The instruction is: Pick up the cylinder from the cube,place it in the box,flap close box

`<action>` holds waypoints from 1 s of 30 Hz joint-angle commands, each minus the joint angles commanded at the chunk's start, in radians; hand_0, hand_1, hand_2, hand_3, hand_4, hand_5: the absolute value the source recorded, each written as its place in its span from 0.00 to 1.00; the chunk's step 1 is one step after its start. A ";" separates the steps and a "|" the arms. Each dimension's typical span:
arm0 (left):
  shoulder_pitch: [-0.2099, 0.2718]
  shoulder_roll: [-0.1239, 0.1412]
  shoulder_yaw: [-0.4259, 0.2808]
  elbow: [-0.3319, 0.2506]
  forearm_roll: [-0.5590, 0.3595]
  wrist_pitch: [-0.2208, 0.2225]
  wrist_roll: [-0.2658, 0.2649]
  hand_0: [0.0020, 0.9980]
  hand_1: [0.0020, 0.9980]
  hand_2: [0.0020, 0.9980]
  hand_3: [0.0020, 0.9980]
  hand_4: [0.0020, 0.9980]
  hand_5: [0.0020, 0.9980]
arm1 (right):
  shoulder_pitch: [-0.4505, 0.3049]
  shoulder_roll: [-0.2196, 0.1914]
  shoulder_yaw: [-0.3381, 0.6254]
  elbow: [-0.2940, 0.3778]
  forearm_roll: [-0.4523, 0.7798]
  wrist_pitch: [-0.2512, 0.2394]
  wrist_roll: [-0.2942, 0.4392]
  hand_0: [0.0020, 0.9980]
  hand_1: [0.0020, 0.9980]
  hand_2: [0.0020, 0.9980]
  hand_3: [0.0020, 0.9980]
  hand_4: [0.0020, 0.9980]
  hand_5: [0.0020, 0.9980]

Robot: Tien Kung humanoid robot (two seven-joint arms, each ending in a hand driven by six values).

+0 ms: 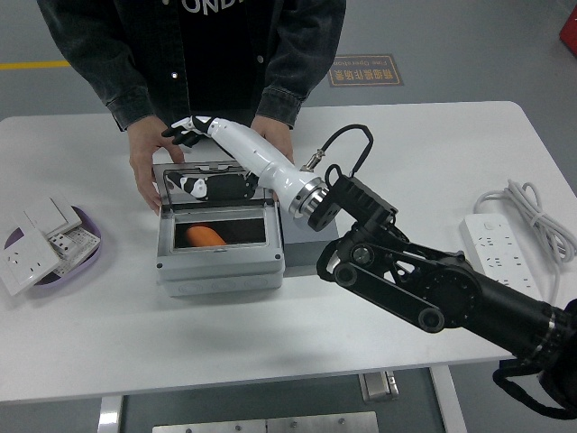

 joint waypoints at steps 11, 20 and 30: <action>-0.009 0.006 0.007 0.000 0.001 -0.001 -0.001 0.64 0.67 0.59 0.64 0.73 0.29 | 0.117 0.024 -0.112 -0.222 0.116 0.032 -0.012 0.54 0.61 0.67 0.72 0.70 0.29; -0.013 0.008 0.007 0.000 0.002 -0.002 -0.002 0.64 0.67 0.59 0.64 0.73 0.29 | 0.132 0.022 -0.173 -0.226 0.100 0.039 -0.019 0.53 0.61 0.66 0.72 0.70 0.28; -0.007 0.011 0.017 0.000 -0.012 0.000 -0.007 0.64 0.67 0.59 0.64 0.73 0.29 | 0.132 -0.062 -0.235 -0.088 0.072 0.042 -0.047 0.51 0.61 0.66 0.72 0.69 0.28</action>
